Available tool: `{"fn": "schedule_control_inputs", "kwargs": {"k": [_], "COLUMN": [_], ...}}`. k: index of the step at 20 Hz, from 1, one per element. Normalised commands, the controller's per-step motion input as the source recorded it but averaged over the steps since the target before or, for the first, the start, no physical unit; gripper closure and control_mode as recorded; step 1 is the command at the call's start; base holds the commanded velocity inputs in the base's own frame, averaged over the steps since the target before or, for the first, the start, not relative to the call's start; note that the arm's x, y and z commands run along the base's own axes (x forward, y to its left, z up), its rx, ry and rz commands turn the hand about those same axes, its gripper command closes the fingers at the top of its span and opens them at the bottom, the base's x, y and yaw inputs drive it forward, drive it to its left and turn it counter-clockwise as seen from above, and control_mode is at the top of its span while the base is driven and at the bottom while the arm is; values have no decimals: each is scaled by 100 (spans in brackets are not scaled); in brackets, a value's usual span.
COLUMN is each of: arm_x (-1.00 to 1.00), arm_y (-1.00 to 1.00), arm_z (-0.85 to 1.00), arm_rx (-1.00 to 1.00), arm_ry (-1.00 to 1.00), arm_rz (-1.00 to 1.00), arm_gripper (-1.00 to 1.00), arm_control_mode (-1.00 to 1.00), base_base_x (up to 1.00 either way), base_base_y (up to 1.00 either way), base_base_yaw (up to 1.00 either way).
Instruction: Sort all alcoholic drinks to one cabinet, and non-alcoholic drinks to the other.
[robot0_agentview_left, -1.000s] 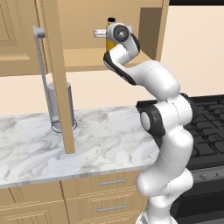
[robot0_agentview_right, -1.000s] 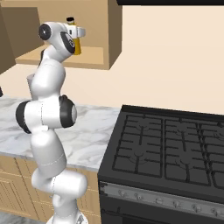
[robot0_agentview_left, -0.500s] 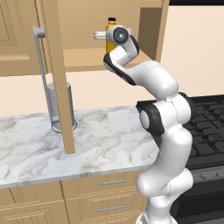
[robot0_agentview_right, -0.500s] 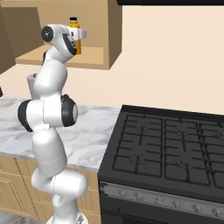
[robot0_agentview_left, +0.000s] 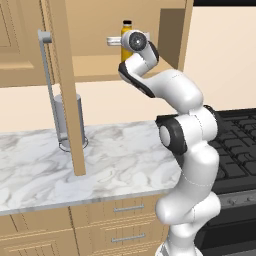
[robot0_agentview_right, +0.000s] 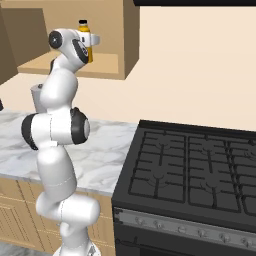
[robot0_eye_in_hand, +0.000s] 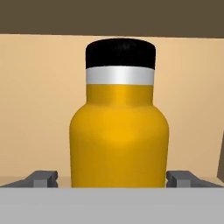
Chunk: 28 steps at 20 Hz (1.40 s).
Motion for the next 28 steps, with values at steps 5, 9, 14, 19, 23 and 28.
{"fn": "schedule_control_inputs", "kwargs": {"k": [5,9,14,19,23,28], "arm_x": [-25,-41,-59,-75,-82,-78], "arm_y": [13,8,0,0,-5,0], "arm_z": [19,12,6,1,0,0], "arm_rx": [0,0,0,0,0,0], "arm_ry": [-1,0,0,0,0,2], "arm_rz": [0,0,-2,-9,-12,-10], "arm_gripper": [-100,-100,-100,-100,-100,-100], "arm_control_mode": [-100,-100,-100,-100,-100,-100], "base_base_x": [0,0,0,0,0,0], "base_base_y": [0,0,0,0,0,0], "base_base_yaw": [0,0,0,0,0,0]}}
